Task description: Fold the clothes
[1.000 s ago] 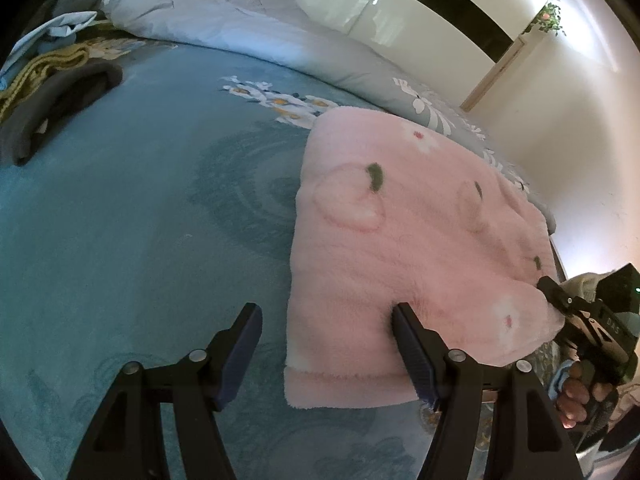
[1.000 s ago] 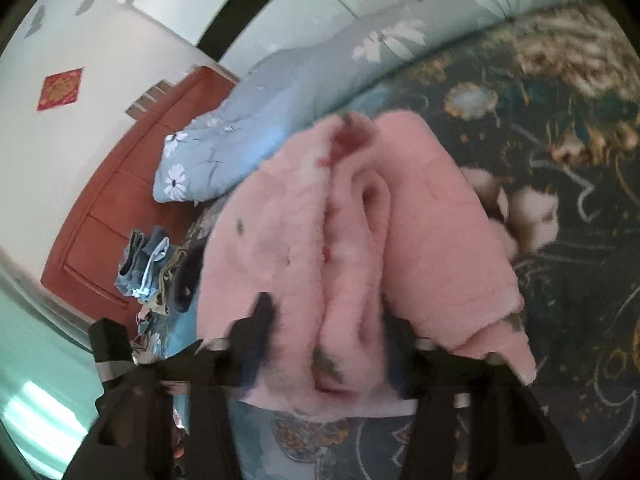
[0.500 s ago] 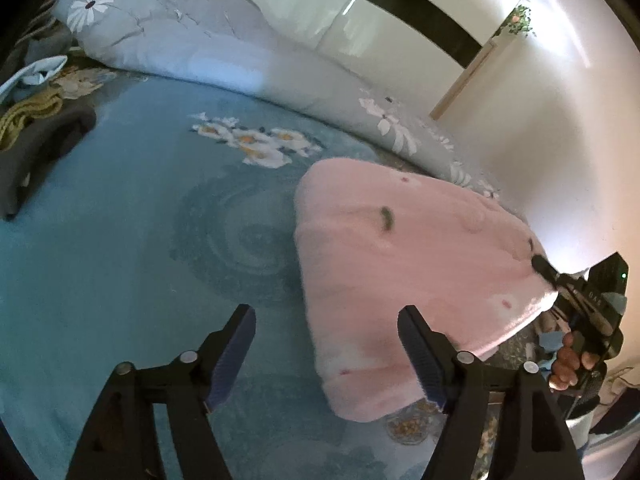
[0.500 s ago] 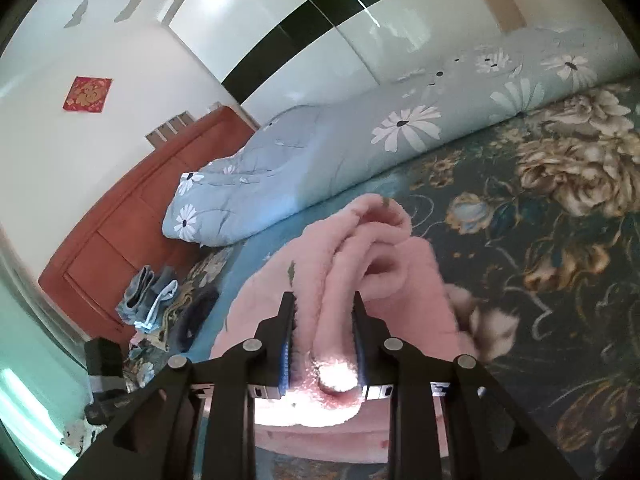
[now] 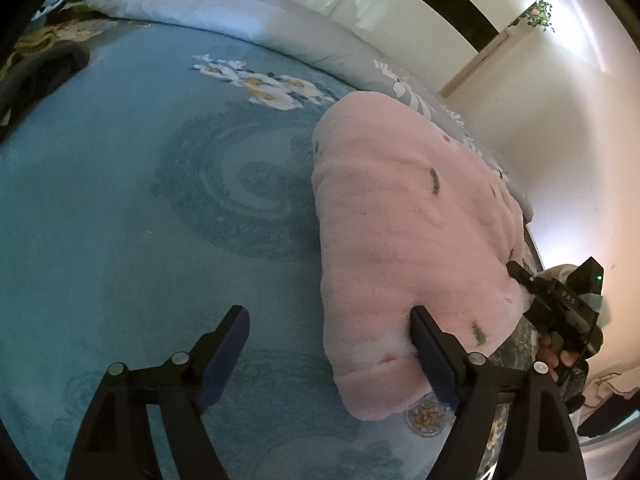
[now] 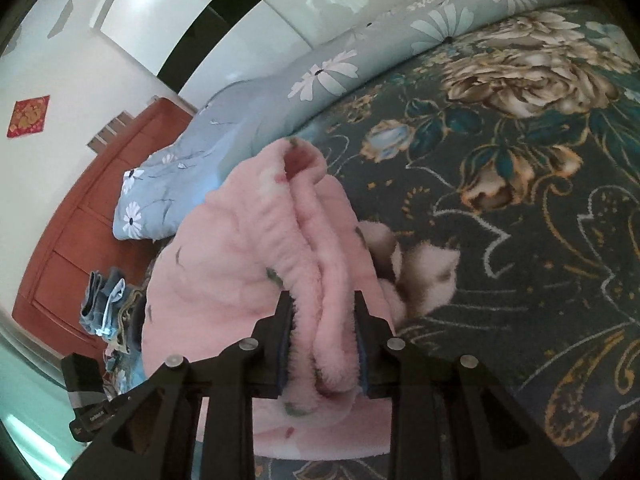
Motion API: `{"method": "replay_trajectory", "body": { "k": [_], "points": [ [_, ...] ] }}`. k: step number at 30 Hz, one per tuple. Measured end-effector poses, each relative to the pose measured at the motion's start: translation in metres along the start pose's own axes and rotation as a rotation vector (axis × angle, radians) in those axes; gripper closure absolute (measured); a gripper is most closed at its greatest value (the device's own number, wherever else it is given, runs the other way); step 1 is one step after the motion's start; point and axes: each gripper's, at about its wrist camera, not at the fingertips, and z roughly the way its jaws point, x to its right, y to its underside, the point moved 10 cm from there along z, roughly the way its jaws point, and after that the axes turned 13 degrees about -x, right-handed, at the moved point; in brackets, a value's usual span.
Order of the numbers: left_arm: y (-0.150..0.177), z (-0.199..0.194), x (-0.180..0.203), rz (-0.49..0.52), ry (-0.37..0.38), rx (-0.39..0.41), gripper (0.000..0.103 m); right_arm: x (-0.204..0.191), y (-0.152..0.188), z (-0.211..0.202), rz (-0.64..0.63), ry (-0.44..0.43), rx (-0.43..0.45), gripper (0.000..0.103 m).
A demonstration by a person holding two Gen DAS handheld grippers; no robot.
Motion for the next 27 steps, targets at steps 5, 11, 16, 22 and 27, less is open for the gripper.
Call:
{"method": "replay_trajectory", "body": {
  "k": [5,11,16,22,27],
  "points": [
    [-0.02,-0.025,0.012,0.046,-0.026,0.064,0.02,-0.013,-0.001,-0.023,-0.047,0.055,0.025,0.058],
    [-0.046,-0.047,0.036,0.115,-0.046,0.132,0.02,-0.063,-0.025,-0.057,-0.222,0.125,0.14,0.048],
    [-0.054,-0.018,0.075,0.219,-0.029,0.094,0.02,-0.115,-0.034,-0.02,-0.418,0.176,0.074,0.047],
    [-0.05,0.017,0.081,0.243,-0.054,0.035,0.02,-0.101,-0.048,0.018,-0.414,0.185,-0.009,0.047],
    [-0.045,0.036,0.075,0.252,-0.072,0.012,0.02,-0.064,-0.062,0.046,-0.27,0.153,-0.071,0.047]
  ]
}}
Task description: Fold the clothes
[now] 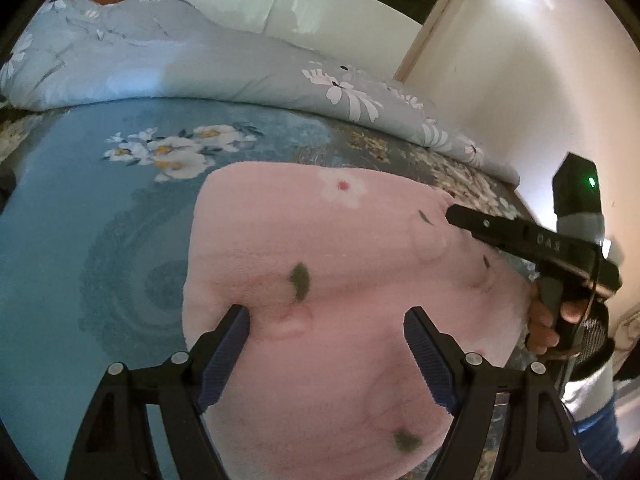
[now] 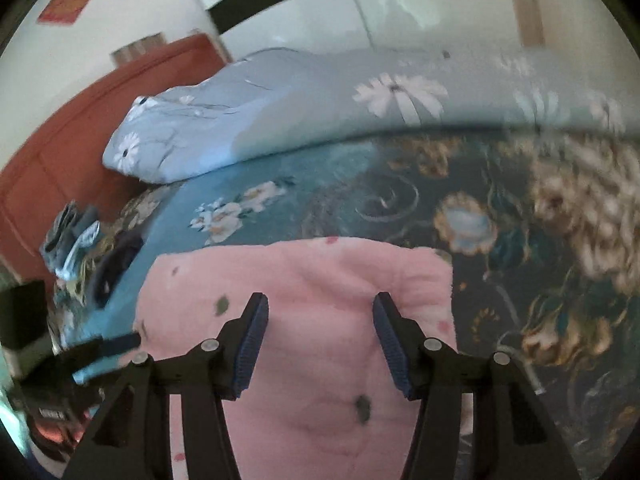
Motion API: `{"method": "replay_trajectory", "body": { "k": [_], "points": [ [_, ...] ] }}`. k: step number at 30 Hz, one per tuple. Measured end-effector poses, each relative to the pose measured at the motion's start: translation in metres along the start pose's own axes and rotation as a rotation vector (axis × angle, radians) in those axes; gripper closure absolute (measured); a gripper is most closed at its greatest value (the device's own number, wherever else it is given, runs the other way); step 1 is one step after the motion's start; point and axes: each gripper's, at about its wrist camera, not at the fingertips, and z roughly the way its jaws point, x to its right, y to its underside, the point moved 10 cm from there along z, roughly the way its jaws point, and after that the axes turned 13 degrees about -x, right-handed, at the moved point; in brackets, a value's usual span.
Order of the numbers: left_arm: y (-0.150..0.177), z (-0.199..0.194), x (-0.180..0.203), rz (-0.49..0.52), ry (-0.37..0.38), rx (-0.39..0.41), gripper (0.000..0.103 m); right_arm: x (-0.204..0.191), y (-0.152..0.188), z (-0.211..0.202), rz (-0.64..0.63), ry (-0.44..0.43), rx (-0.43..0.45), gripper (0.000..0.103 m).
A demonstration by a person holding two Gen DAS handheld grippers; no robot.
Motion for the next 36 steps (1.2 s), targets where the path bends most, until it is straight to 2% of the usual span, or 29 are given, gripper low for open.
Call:
{"method": "replay_trajectory", "body": {
  "k": [2,5,8,10,14,16,18,20,23,26,31,36],
  "points": [
    [0.0,0.005,-0.001,0.012,-0.02,-0.017,0.02,0.002,-0.001,0.005,0.017,-0.008,-0.016,0.047],
    [0.0,-0.008,0.001,0.001,0.012,0.004,0.02,-0.005,-0.001,-0.002,0.001,0.015,-0.026,0.047],
    [0.0,-0.032,-0.002,-0.022,0.048,0.047,0.02,-0.02,0.001,-0.029,-0.056,-0.001,0.025,0.047],
    [0.001,-0.042,-0.016,-0.078,0.06,0.062,0.02,-0.023,0.006,-0.046,-0.078,-0.005,0.062,0.046],
    [0.01,-0.039,-0.049,-0.208,0.087,0.062,0.02,0.007,0.021,-0.063,-0.007,-0.003,0.099,0.038],
    [0.016,-0.03,-0.062,-0.258,0.091,0.045,0.015,0.027,0.032,-0.056,0.059,-0.031,0.06,0.038],
    [0.024,-0.016,-0.067,-0.266,0.09,0.016,0.011,0.042,0.045,-0.044,0.11,-0.086,0.003,0.035],
    [0.03,-0.001,-0.066,-0.27,0.101,-0.021,0.009,0.05,0.055,-0.031,0.154,-0.175,-0.042,0.022],
    [0.031,0.01,-0.066,-0.297,0.134,-0.036,0.004,0.055,0.063,-0.014,0.214,-0.304,-0.089,0.017],
    [0.03,0.016,-0.066,-0.313,0.173,-0.048,0.002,0.06,0.065,0.006,0.28,-0.396,-0.127,0.015],
    [0.024,0.021,-0.065,-0.283,0.199,-0.048,0.0,0.05,0.053,0.016,0.273,-0.466,-0.126,0.015],
    [0.019,0.029,-0.059,-0.262,0.24,-0.054,0.0,0.032,0.041,0.032,0.232,-0.482,-0.156,0.013]
  ]
}}
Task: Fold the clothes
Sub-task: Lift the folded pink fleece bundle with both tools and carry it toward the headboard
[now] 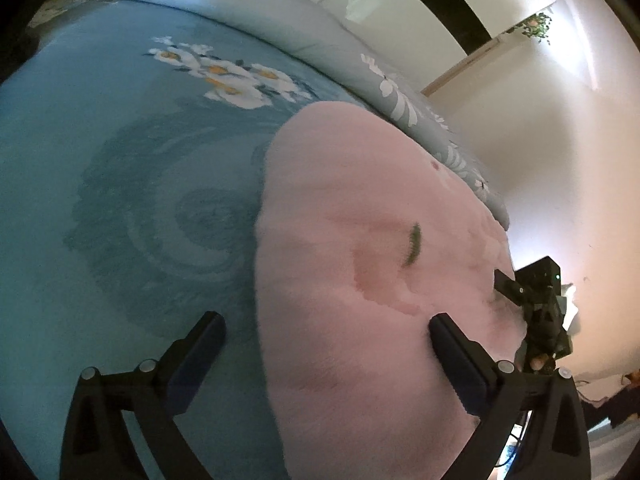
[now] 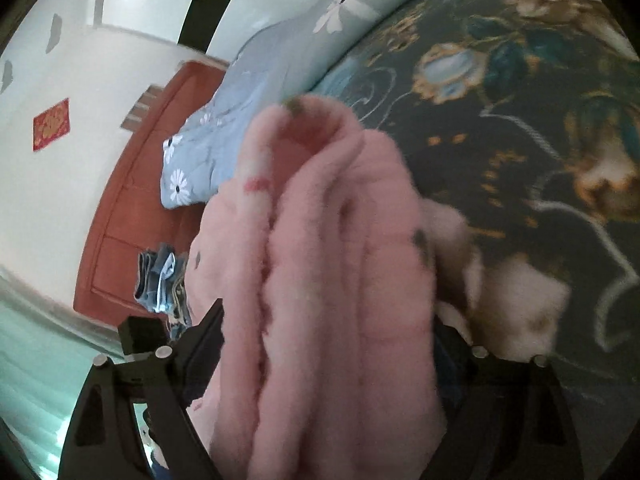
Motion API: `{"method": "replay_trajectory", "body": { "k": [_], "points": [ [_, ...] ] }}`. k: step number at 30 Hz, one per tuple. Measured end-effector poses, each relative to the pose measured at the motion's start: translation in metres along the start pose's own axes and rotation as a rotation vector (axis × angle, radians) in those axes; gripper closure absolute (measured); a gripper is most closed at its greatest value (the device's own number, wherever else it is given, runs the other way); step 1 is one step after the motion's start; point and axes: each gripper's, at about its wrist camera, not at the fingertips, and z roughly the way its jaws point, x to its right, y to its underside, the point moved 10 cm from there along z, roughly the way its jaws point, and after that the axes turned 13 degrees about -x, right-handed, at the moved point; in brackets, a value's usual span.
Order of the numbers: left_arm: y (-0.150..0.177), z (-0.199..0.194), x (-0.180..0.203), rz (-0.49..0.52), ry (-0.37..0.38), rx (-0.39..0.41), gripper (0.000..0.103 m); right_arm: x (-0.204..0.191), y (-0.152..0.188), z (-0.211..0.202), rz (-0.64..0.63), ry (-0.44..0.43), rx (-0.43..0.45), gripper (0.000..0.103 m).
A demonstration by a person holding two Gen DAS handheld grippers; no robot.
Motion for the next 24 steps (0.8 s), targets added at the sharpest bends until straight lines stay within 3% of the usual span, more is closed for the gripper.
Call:
{"method": "replay_trajectory", "body": {
  "k": [5,6,7,8,14,24],
  "points": [
    [-0.001,0.004,0.007,0.015,0.066,-0.01,0.002,-0.005,0.001,0.004,-0.002,-0.018,0.006,0.013],
    [0.0,0.007,0.009,0.013,0.08,-0.02,0.007,-0.006,0.002,0.004,0.001,-0.019,0.009,0.014],
    [0.002,0.01,0.011,0.011,0.095,-0.029,0.019,-0.007,0.004,0.005,0.002,-0.022,0.007,0.015],
    [0.003,0.012,0.014,0.009,0.109,-0.039,0.022,-0.008,0.005,0.006,0.005,-0.013,0.007,0.018],
    [0.006,0.005,0.022,0.044,0.068,-0.013,0.04,-0.011,0.011,0.004,0.025,0.03,0.009,0.045],
    [0.026,-0.039,0.027,0.172,-0.01,0.047,0.046,-0.053,0.036,0.002,-0.054,0.071,0.001,0.053]
  ]
}}
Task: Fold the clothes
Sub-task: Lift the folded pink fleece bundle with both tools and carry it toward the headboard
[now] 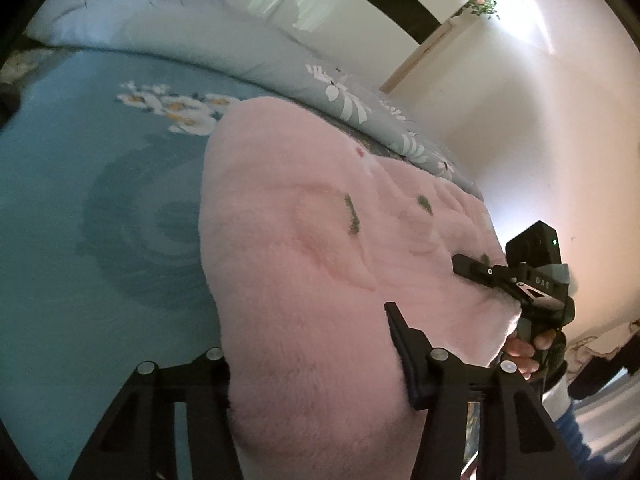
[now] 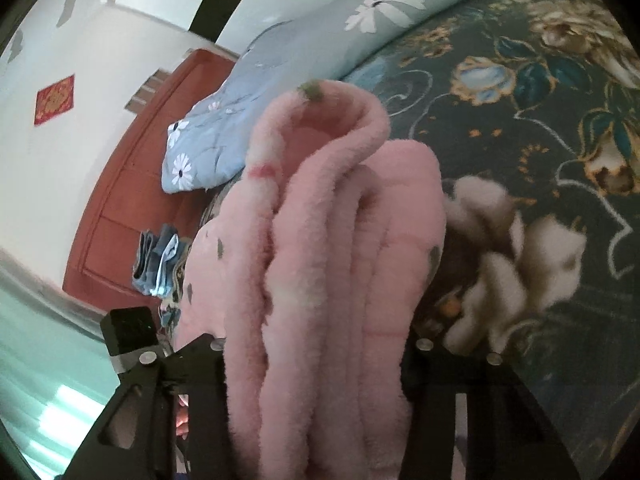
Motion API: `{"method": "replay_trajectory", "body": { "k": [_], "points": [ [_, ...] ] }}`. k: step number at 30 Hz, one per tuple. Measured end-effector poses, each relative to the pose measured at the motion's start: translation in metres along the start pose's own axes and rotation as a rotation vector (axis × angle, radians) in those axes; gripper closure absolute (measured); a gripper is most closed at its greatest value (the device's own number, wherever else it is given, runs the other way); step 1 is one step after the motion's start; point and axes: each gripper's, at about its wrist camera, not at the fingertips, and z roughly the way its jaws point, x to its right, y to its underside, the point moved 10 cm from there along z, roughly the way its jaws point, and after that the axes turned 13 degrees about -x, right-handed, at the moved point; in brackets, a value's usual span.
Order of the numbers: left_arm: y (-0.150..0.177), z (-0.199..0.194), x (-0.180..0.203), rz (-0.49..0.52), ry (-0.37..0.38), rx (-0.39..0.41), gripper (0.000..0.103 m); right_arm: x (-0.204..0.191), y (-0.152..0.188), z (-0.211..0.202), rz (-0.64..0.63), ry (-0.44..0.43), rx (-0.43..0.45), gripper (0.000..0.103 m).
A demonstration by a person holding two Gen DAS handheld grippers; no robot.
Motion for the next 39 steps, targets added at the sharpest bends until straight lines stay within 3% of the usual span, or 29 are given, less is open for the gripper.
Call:
{"method": "replay_trajectory", "body": {
  "k": [11,23,32,39],
  "points": [
    [0.029,-0.111,-0.055,0.014,-0.068,0.126,0.046,-0.097,0.045,0.051,-0.161,0.006,-0.032,0.054],
    [0.041,-0.228,-0.112,-0.028,-0.136,0.257,0.046,-0.205,0.049,0.116,-0.297,-0.082,-0.088,0.054],
    [-0.029,-0.337,-0.122,0.042,-0.156,0.38,0.046,-0.299,0.008,0.129,-0.383,-0.159,-0.064,0.054],
    [-0.103,-0.439,-0.174,0.012,-0.185,0.436,0.046,-0.393,-0.039,0.162,-0.425,-0.219,-0.049,0.054]
  ]
}}
